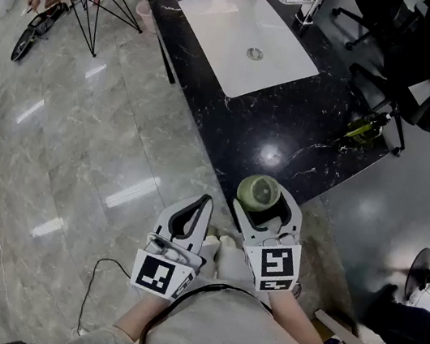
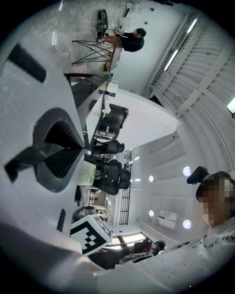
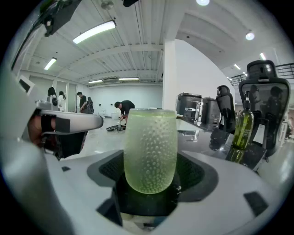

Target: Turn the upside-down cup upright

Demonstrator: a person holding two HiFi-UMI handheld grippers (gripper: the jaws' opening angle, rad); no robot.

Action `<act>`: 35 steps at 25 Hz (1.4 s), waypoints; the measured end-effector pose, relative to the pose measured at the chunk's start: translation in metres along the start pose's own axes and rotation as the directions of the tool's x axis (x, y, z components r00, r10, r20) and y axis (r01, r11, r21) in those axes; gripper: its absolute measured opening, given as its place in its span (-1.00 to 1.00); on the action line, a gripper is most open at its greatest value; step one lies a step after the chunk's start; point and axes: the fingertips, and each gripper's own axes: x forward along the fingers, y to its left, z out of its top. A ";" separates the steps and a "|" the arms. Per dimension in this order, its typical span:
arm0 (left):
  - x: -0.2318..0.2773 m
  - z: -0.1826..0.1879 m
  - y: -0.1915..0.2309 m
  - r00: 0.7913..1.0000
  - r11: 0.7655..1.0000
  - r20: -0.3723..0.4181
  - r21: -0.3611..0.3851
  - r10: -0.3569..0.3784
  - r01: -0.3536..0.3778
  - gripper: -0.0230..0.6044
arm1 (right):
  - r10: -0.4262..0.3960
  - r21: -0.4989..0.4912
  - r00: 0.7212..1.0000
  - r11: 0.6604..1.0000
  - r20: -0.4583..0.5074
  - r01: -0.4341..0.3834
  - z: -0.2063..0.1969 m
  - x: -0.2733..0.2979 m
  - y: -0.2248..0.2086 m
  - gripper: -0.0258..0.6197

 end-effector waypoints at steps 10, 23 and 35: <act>-0.002 0.007 0.004 1.000 1.000 -0.002 -0.001 0.019 -0.019 -0.90 | 0.231 0.339 0.973 0.914 0.012 -0.221 0.005 -0.020 0.017 0.15; -0.010 0.016 0.010 0.998 0.998 -0.006 0.013 0.062 -0.062 -0.90 | 0.521 0.865 0.754 0.057 0.400 -0.498 0.031 -0.047 0.052 0.15; -0.010 0.014 0.001 0.998 0.998 -0.018 0.034 0.062 -0.061 -0.90 | 0.263 0.585 0.587 -0.666 0.765 -0.463 0.045 -0.044 0.051 0.15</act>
